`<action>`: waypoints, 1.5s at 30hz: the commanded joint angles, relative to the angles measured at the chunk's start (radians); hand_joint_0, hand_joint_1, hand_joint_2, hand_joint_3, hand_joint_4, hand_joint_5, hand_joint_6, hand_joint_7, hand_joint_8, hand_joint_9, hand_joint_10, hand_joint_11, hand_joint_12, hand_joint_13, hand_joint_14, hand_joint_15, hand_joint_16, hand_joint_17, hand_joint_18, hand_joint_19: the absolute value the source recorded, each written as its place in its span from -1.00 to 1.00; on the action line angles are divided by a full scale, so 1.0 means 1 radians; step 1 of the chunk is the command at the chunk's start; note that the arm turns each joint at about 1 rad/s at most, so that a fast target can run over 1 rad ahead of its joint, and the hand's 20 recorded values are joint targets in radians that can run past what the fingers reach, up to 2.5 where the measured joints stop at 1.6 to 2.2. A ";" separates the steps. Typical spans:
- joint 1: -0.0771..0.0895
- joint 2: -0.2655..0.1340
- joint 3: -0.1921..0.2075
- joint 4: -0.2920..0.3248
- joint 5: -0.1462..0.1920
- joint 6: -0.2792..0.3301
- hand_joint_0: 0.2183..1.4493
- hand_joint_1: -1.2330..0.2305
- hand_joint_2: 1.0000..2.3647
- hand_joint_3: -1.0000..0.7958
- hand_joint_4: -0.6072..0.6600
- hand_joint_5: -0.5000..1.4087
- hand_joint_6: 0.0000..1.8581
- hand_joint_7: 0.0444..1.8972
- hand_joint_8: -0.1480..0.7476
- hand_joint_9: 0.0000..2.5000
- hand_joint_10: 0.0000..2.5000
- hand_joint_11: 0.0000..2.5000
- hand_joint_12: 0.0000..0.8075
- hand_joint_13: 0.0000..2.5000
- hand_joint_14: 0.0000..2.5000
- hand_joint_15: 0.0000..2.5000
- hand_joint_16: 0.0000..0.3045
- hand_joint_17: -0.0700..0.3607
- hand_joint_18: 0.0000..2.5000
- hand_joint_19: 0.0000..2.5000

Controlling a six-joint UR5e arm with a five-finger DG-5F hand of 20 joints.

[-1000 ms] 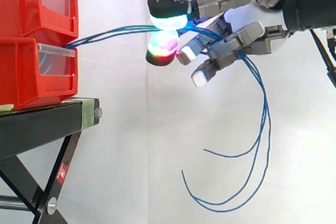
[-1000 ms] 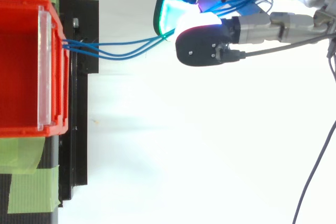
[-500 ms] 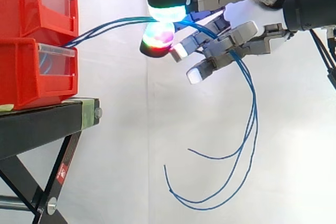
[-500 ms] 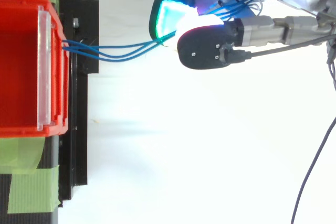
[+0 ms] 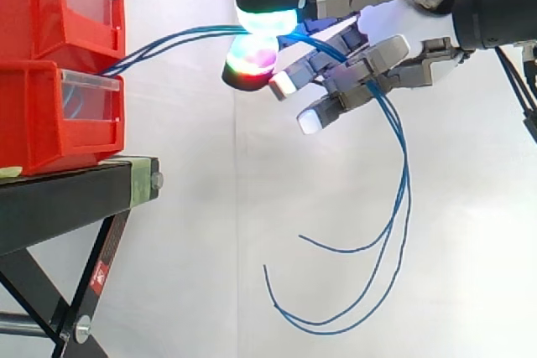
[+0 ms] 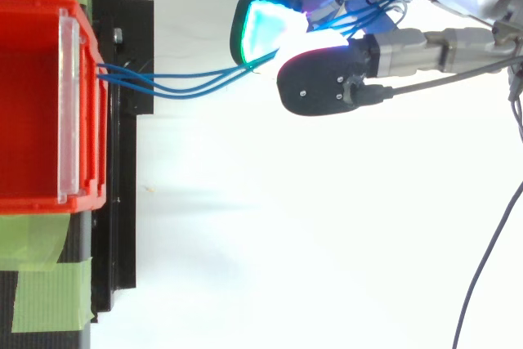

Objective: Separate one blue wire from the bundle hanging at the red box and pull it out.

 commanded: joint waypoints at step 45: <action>-0.001 -0.001 -0.001 -0.004 0.000 0.001 -0.30 -0.19 -0.97 -0.23 0.25 -0.66 -0.17 0.11 0.07 -0.16 -0.99 0.09 -0.30 -0.01 0.90 -0.50 -0.70 -0.19 -0.36 -0.33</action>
